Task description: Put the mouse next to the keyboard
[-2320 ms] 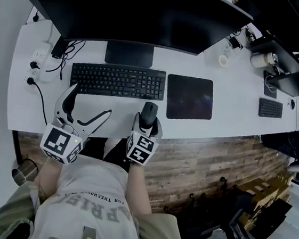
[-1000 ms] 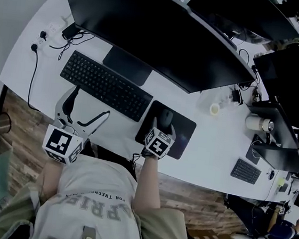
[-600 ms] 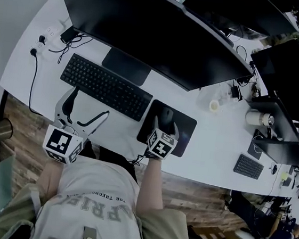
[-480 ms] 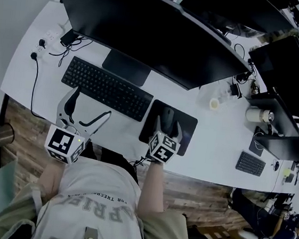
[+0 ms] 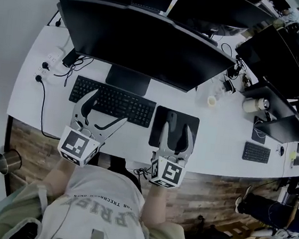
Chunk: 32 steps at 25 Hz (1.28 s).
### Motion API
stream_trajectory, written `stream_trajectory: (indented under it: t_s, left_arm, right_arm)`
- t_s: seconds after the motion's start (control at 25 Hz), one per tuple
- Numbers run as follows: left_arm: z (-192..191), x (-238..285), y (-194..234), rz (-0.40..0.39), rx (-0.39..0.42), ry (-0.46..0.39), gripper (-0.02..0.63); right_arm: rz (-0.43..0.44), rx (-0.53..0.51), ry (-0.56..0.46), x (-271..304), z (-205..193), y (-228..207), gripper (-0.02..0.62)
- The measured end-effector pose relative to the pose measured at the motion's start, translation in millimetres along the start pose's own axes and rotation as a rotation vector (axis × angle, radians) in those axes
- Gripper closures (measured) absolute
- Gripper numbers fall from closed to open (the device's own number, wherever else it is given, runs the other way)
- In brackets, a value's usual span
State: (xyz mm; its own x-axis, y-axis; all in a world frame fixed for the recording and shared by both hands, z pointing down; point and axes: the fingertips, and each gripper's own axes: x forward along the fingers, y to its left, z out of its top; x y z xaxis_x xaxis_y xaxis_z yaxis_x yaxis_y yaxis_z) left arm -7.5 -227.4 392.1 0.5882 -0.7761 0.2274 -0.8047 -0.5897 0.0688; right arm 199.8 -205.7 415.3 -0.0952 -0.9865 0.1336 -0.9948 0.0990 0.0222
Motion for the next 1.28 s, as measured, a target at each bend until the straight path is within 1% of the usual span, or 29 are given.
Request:
stream_trajectory:
  t_s: [0.04, 0.12, 0.16, 0.24, 0.32, 0.36, 0.4, 0.44, 0.48, 0.72, 0.88, 1.08, 1.28]
  left_arm:
    - [6.8, -1.5, -1.1, -0.011, 0.013, -0.015, 0.162]
    - [20.2, -6.5, -2.7, -0.026, 0.039, -0.048, 0.273]
    - [25.6, -9.7, -3.2, -0.032, 0.042, -0.066, 0.316]
    - [35.2, -15.8, -3.4, -0.042, 0.040, -0.107, 0.391]
    - [45.2, -21.2, -2.8, -0.040, 0.040, -0.156, 0.463]
    - [49.8, -24.2, -2.4, -0.036, 0.037, -0.178, 0.500]
    - [54.6, -27.4, -1.8, -0.031, 0.028, -0.202, 0.540]
    - [59.1, -30.5, -1.4, -0.027, 0.020, -0.224, 0.575]
    - [62.6, -32.9, -1.3, -0.027, 0.016, -0.240, 0.594]
    - [74.3, -38.5, -1.9, -0.043, 0.025, -0.280, 0.595]
    - [74.7, -38.9, -0.7, -0.053, 0.075, -0.272, 0.595]
    - [81.4, -39.4, -3.1, -0.046, 0.058, -0.298, 0.595]
    - [83.6, -40.7, -7.3, -0.043, 0.069, -0.306, 0.595]
  right_arm:
    - [-0.008, -0.002, -0.026, -5.3, 10.7, 3.3, 0.368]
    - [-0.020, -0.015, -0.064, -15.1, 28.6, 10.2, 0.425]
    - [-0.025, -0.024, -0.078, -19.5, 35.8, 13.7, 0.436]
    - [-0.040, -0.032, -0.104, -27.3, 47.1, 19.4, 0.489]
    - [-0.061, -0.028, -0.131, -34.4, 56.2, 23.9, 0.492]
    - [-0.076, -0.031, -0.146, -38.2, 60.8, 25.7, 0.523]
    - [-0.089, -0.037, -0.159, -42.0, 65.2, 27.6, 0.583]
    - [-0.096, -0.043, -0.170, -45.4, 69.4, 29.9, 0.592]
    - [-0.099, -0.046, -0.180, -48.2, 73.2, 32.2, 0.594]
    - [-0.111, -0.025, -0.245, -60.1, 93.8, 39.3, 0.594]
    - [-0.123, -0.063, -0.271, -63.6, 101.3, 41.3, 0.594]
    - [-0.149, -0.068, -0.299, -69.2, 107.1, 38.0, 0.595]
    - [-0.161, -0.083, -0.308, -71.8, 113.2, 32.0, 0.595]
